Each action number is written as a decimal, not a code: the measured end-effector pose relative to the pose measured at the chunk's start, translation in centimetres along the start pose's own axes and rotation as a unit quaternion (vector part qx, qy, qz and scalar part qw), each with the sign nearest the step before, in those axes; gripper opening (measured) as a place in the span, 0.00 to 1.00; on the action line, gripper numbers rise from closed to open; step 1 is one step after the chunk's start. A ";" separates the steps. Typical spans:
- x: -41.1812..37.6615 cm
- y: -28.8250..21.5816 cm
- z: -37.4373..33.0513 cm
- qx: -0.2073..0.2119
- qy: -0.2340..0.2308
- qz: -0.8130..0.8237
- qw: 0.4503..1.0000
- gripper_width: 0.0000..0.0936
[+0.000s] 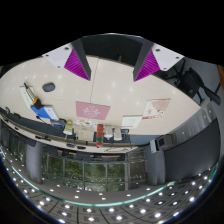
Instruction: Arrange mouse
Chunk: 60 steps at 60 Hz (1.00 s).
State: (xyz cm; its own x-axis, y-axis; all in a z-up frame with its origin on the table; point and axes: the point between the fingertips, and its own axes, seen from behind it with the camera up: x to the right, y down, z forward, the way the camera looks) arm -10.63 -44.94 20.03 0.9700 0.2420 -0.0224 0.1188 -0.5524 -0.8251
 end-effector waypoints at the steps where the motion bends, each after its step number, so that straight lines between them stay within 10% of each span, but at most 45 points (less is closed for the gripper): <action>1: 1.0 0.5 0.2 -0.003 0.005 0.003 1.000 0.92; 28: 27.2 8.5 10.9 -0.035 0.140 0.043 0.989 0.93; 60: 40.4 7.3 25.0 -0.049 0.141 0.106 0.983 0.92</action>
State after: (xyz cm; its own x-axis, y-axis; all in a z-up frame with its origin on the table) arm 24.12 -19.24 -1.05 0.9937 -0.1103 -0.0182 -0.0854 -0.6444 -0.7599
